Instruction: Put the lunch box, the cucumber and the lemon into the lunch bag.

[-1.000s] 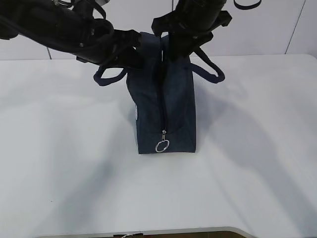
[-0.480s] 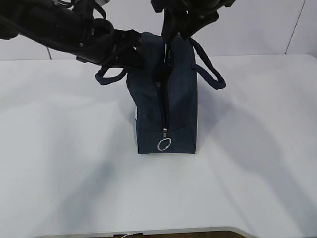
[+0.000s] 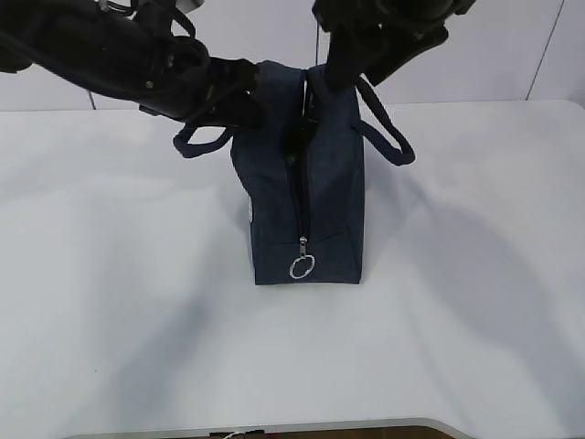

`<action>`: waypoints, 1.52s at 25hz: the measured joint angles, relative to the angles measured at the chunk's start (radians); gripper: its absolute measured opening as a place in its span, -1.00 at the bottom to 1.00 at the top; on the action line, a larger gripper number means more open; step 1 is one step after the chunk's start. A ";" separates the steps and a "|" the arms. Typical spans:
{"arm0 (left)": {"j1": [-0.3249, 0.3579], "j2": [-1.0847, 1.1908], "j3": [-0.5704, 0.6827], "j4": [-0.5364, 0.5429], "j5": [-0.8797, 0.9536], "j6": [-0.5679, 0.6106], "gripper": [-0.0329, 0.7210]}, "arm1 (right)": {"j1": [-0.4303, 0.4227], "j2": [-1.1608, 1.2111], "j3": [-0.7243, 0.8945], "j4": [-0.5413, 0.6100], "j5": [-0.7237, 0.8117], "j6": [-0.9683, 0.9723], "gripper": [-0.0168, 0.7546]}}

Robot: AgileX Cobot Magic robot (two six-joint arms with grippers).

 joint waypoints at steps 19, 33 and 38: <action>0.000 0.000 0.000 0.012 0.002 0.000 -0.94 | 0.000 -0.339 0.694 0.207 -0.281 -0.275 0.11; 0.000 0.000 0.000 0.016 0.002 0.000 -0.94 | 0.000 -0.354 1.035 0.807 -0.431 -1.141 0.11; 0.000 0.000 0.000 0.018 0.002 0.000 -0.94 | 0.000 -0.332 1.046 0.877 -0.576 -1.276 0.11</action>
